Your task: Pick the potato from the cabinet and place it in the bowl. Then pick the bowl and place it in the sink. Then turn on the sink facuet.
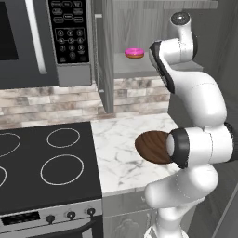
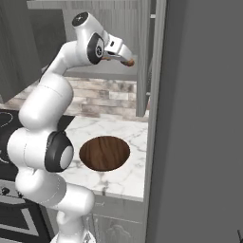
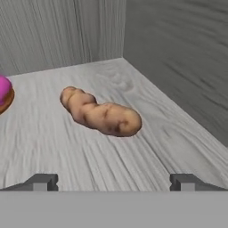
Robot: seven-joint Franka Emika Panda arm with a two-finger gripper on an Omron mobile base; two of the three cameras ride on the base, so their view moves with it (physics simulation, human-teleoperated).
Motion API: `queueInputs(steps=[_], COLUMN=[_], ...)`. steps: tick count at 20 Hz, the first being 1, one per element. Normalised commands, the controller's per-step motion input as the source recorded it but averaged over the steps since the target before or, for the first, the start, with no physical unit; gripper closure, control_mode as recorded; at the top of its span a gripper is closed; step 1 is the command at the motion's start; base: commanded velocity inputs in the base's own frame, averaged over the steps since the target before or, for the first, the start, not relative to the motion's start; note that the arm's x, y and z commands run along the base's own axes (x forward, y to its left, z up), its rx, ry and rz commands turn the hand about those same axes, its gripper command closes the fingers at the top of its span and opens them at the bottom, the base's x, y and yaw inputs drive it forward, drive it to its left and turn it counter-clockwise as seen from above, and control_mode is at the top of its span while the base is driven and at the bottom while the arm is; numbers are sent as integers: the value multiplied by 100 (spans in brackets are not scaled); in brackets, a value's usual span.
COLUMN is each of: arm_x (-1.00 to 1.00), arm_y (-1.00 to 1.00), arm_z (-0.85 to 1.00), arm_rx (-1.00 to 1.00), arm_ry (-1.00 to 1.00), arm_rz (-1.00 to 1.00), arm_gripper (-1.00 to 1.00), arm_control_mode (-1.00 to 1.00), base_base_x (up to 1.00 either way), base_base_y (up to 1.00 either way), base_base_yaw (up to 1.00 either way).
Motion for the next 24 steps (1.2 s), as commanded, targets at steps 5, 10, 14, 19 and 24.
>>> queueInputs(steps=[5,10,14,19,24], arm_x=[9,5,8,15,31], arm_y=[-11,-6,-9,-11,-15], arm_z=[-9,-13,-16,-12,-2], arm_rx=[0,0,0,0,0], arm_ry=[3,3,1,0,0], arm_rz=[3,1,4,5,3], arm_gripper=[-100,-100,-100,-100,-100], arm_control_mode=[-100,-100,-100,-100,-100], base_base_x=[0,0,0,0,0], base_base_y=[0,0,0,0,0], base_base_yaw=[0,0,0,0,0])
